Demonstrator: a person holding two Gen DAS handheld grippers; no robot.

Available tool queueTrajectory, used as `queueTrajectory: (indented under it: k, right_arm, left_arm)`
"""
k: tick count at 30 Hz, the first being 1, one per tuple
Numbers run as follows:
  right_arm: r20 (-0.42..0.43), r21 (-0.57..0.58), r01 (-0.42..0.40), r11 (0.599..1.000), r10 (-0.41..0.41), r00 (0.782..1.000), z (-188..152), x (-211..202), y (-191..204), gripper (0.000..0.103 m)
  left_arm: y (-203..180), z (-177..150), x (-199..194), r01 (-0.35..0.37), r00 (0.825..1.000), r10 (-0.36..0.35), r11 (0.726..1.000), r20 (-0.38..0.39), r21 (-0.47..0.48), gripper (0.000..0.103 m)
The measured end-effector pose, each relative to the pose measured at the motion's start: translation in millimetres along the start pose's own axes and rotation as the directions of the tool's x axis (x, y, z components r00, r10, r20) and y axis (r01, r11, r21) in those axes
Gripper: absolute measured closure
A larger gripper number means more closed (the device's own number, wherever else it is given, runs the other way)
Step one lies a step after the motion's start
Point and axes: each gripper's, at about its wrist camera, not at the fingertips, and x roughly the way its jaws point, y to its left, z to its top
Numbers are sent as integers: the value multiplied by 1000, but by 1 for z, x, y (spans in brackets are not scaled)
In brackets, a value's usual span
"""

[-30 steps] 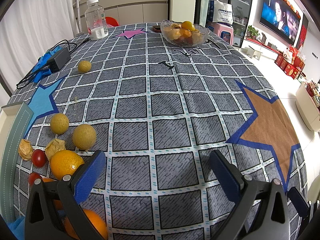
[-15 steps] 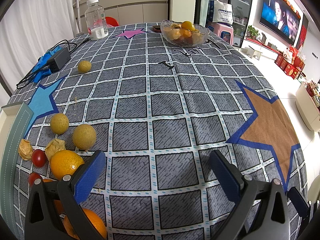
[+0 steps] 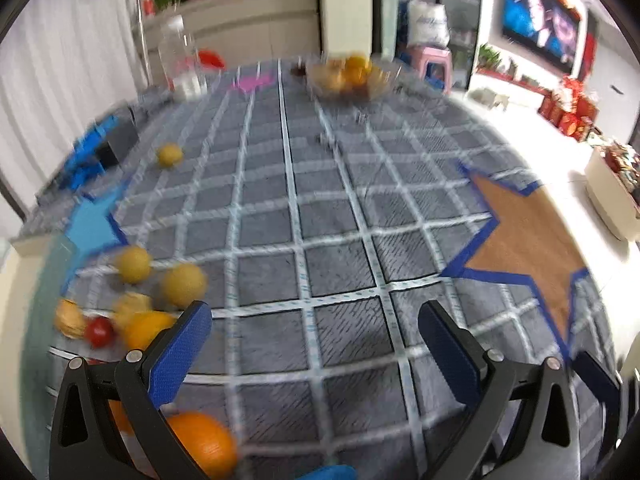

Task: Organize fruits
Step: 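Grasp a red cherry tomato with the left tool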

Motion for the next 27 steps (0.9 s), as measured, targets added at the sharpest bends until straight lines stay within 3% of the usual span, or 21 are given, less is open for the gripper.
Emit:
queueTrajectory:
  k: [4, 9, 14, 18, 27]
  right_arm:
    - [0, 1, 0, 1000, 0, 1000, 0, 0, 0, 1]
    - [0, 0, 0, 1000, 0, 1000, 0, 0, 0, 1]
    - [-1, 0, 0, 1000, 0, 1000, 0, 0, 0, 1]
    - [0, 0, 0, 1000, 0, 1000, 0, 0, 0, 1]
    - [0, 0, 0, 1000, 0, 1000, 0, 0, 1, 1]
  left_arm:
    - [29, -9, -44, 4, 993, -7, 1000, 114, 27, 0]
    - [89, -52, -49, 44, 999, -44, 997, 8, -64, 0]
    - [119, -92, -33, -11, 998, 3, 993, -69, -117, 0]
    - [119, -93, -31, -45, 996, 36, 992, -78, -114, 0]
    - [125, -86, -29, -1, 994, -8, 996, -108, -84, 2]
